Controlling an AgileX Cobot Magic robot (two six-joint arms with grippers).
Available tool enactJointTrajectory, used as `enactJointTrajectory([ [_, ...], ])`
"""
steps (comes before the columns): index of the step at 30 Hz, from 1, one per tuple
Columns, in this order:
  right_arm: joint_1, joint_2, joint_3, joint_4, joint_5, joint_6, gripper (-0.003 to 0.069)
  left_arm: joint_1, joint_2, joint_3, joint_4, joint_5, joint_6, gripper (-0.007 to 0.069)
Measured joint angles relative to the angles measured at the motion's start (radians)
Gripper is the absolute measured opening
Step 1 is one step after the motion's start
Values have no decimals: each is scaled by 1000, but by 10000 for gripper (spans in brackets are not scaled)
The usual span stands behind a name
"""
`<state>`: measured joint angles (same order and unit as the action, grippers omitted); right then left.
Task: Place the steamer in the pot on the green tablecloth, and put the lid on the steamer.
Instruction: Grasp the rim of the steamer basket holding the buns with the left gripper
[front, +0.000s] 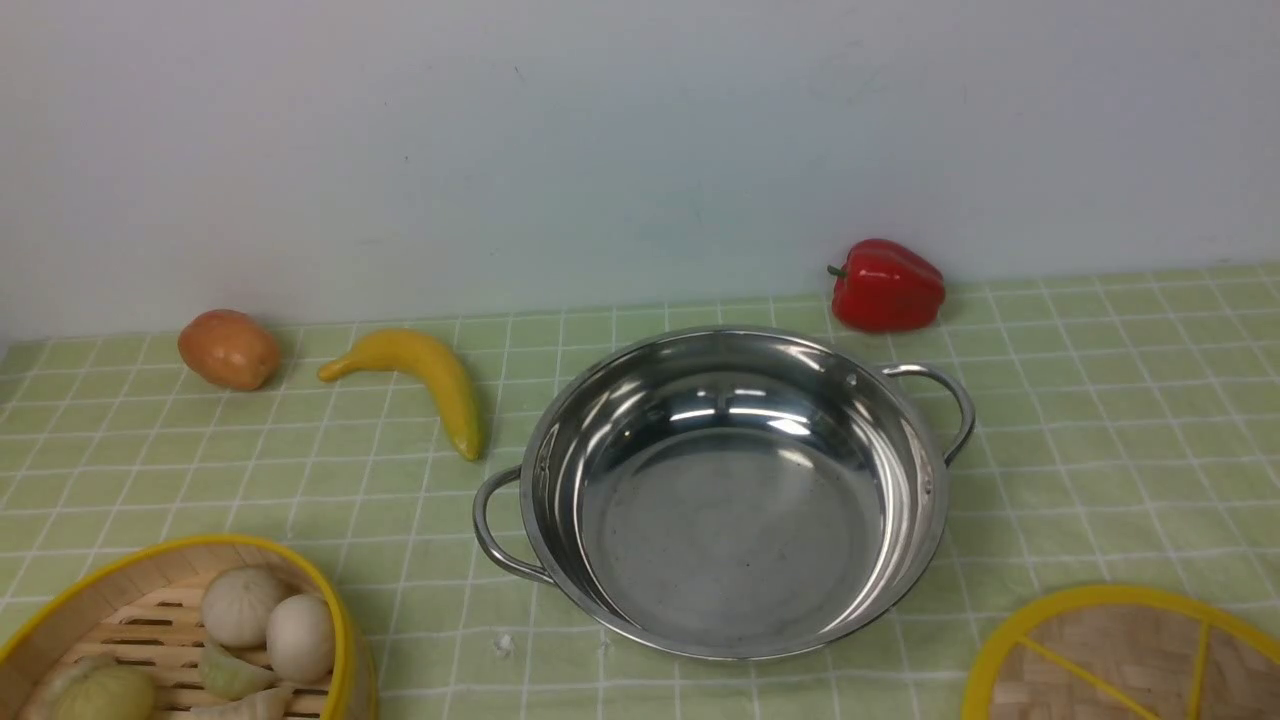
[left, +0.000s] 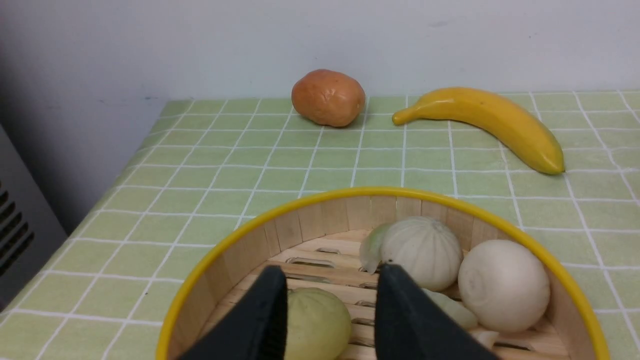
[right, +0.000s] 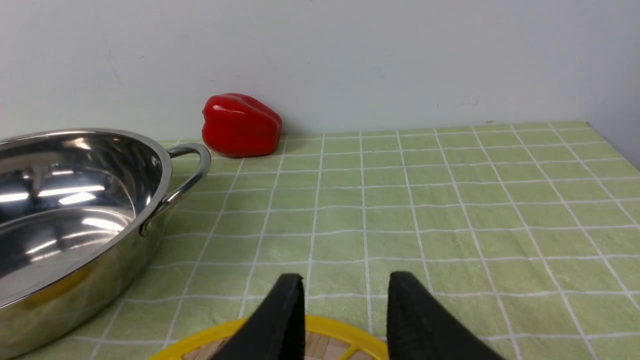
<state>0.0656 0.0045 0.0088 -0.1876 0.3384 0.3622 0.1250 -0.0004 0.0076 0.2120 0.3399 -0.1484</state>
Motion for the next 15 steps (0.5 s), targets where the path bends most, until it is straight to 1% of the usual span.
enactJointTrajectory([
  [15, 0, 0, 0, 0, 0, 0, 252, -15, 0, 0, 0, 0, 0, 243],
])
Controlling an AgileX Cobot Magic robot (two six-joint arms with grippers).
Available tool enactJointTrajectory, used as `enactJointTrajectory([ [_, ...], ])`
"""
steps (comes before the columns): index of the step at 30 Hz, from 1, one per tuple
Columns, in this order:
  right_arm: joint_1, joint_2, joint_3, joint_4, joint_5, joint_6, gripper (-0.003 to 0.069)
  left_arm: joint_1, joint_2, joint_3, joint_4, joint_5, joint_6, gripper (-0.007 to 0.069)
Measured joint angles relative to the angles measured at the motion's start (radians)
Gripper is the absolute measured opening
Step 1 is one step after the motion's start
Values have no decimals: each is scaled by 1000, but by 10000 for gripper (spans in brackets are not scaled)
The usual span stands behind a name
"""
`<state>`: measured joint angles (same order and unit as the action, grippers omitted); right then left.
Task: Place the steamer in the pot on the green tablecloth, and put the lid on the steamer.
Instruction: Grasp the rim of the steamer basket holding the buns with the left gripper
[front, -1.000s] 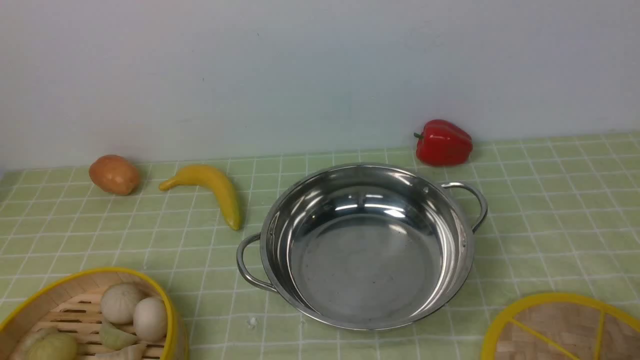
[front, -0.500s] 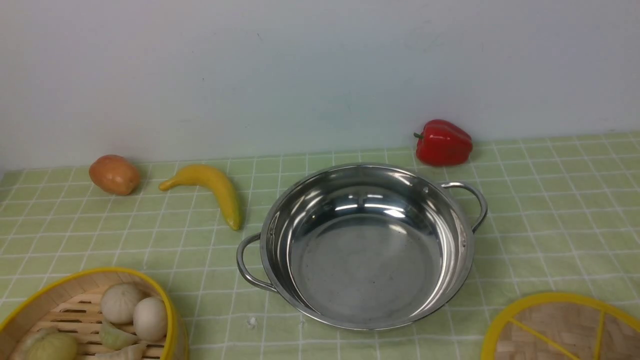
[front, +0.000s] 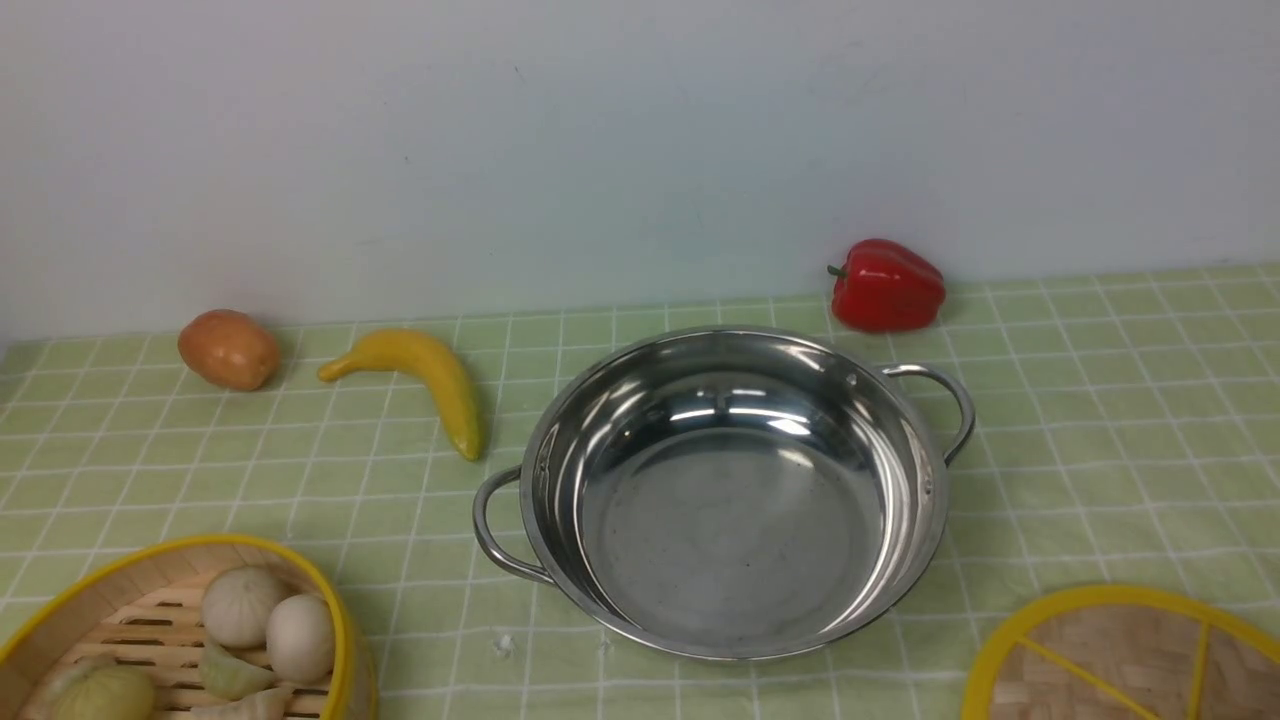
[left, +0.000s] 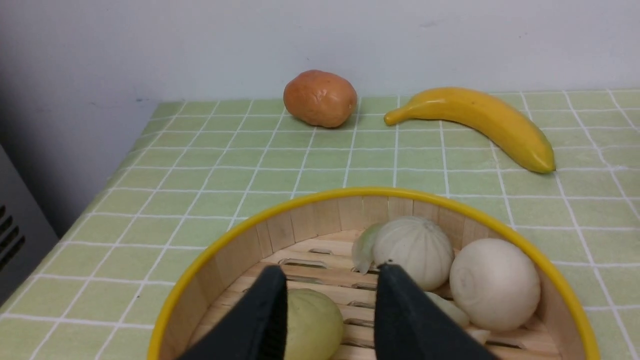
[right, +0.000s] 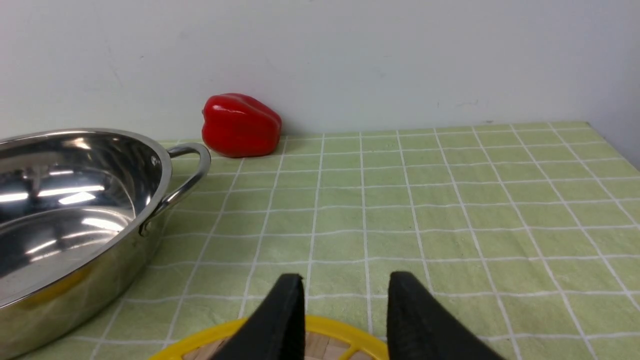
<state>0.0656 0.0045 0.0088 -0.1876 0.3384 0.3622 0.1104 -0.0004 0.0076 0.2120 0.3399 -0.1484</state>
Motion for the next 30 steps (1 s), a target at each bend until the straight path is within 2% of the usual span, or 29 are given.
enactJointTrajectory([
  [19, 0, 0, 0, 0, 0, 0, 252, 0, 0, 0, 0, -3, 1, 243],
  [22, 0, 0, 0, 0, 0, 0, 252, 0, 0, 0, -15, -63, 1, 243],
  [30, 0, 0, 0, 0, 0, 0, 252, 0, 0, 0, -196, -390, -57, 243],
])
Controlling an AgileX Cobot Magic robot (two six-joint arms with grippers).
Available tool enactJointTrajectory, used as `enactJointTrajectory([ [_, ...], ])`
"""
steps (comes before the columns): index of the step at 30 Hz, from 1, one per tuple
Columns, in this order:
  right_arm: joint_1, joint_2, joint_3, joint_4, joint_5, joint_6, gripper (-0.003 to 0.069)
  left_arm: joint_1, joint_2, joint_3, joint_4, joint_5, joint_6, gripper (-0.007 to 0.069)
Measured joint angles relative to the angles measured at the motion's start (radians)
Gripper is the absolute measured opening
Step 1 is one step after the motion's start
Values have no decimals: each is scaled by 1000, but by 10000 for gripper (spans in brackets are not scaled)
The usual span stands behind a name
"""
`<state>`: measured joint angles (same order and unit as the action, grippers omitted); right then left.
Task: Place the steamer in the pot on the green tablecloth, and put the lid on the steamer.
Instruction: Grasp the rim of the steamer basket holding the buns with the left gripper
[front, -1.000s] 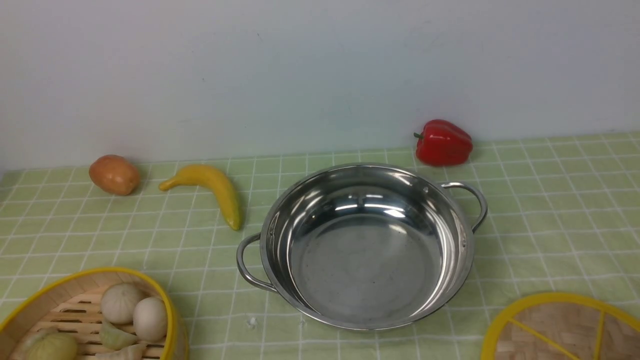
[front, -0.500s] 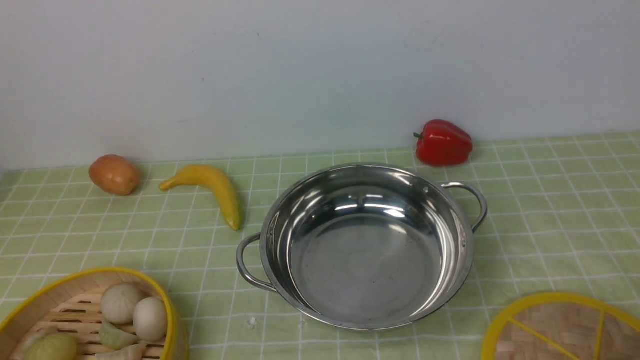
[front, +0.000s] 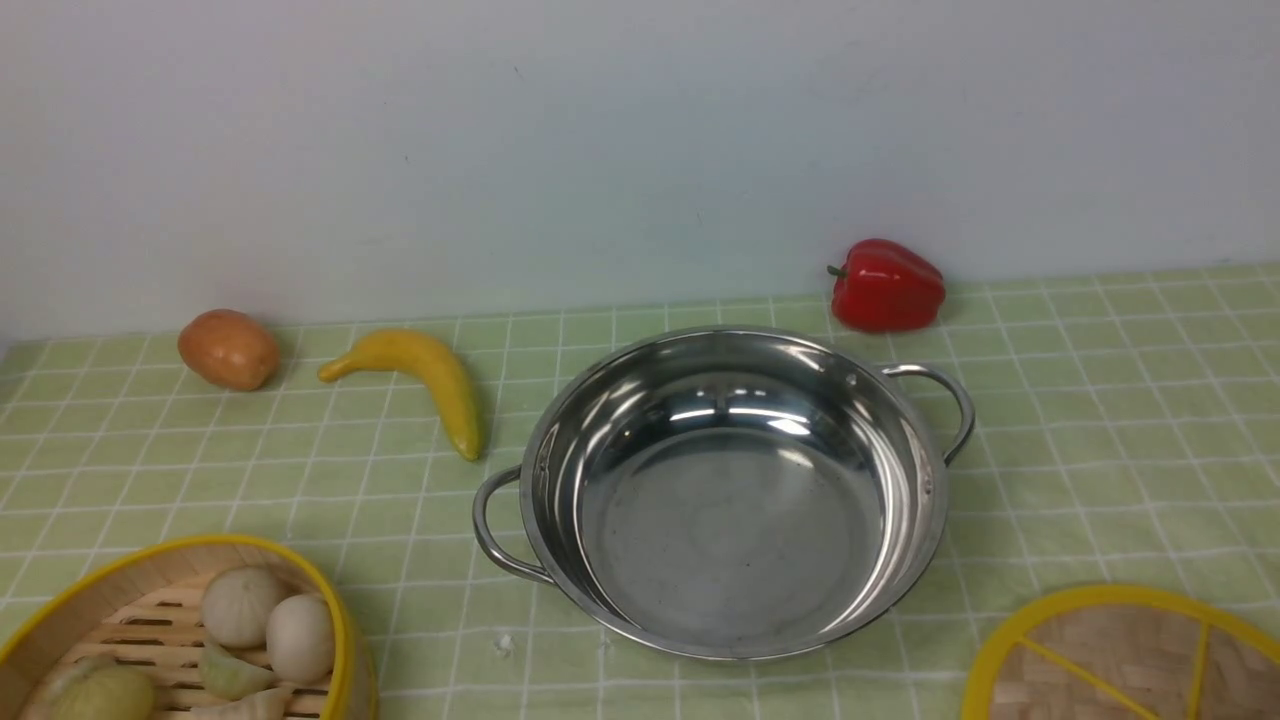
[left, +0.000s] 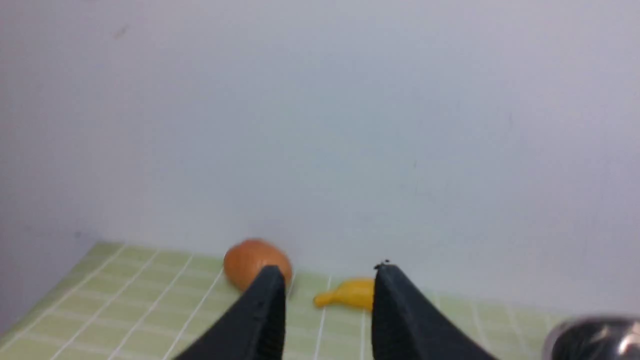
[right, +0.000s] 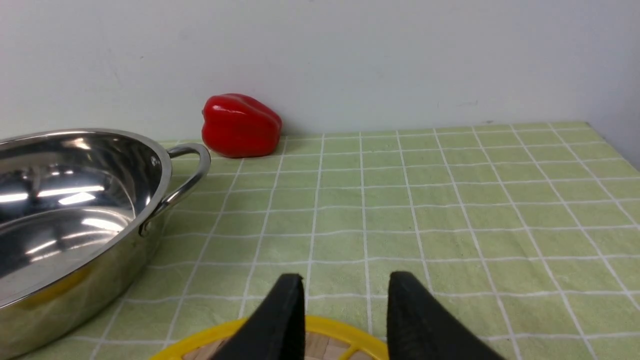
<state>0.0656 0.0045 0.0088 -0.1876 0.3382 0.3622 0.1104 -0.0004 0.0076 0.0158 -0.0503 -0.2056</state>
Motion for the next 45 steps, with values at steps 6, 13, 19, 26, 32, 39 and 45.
enactJointTrajectory([
  [6, 0, 0, 0, 0, 0, 0, 252, 0, 0, 0, -59, -173, -130, 243],
  [13, 0, 0, 0, 0, -1, 0, 252, 0, 0, -61, -16, -60, -263, 243],
  [19, 0, 0, 0, 0, -1, 0, 252, 0, 111, -267, -2, 294, -243, 243],
  [26, 0, 0, 0, 0, -1, 0, 252, 0, 278, -404, 1, 478, -142, 243],
  [32, 0, 0, 0, 0, -2, 0, 252, 0, 416, -479, -32, 626, -74, 243],
  [39, 0, 0, 0, 0, -2, 0, 252, -2, 626, -567, -105, 984, 412, 243],
  [45, 0, 0, 0, 0, -2, 0, 252, -8, 766, -579, -385, 1055, 840, 243],
])
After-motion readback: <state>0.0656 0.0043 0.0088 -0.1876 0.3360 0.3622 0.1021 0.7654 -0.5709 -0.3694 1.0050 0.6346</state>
